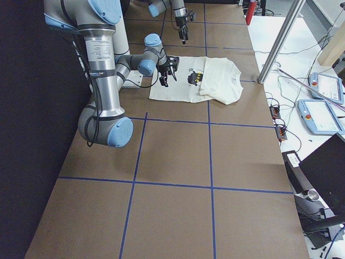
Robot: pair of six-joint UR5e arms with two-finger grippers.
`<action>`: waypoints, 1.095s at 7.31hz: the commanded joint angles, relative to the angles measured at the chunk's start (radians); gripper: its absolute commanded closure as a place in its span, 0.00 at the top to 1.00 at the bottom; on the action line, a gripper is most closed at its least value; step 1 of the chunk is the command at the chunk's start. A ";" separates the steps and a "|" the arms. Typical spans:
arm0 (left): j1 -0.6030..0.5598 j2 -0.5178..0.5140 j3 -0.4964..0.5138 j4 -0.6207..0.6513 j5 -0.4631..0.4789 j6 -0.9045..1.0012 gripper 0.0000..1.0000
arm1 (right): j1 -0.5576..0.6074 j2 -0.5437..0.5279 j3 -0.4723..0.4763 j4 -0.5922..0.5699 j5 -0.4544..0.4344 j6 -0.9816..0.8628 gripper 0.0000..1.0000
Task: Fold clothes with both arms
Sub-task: 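Lower both grippers to the hem corners nearest the robot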
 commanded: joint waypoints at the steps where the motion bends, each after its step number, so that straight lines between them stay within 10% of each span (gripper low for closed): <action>1: 0.191 0.164 -0.023 -0.149 0.158 -0.248 0.73 | -0.123 -0.052 0.036 0.067 -0.117 0.123 0.95; 8: 0.357 0.280 0.023 -0.171 0.246 -0.382 0.58 | -0.166 -0.155 0.036 0.180 -0.177 0.148 0.97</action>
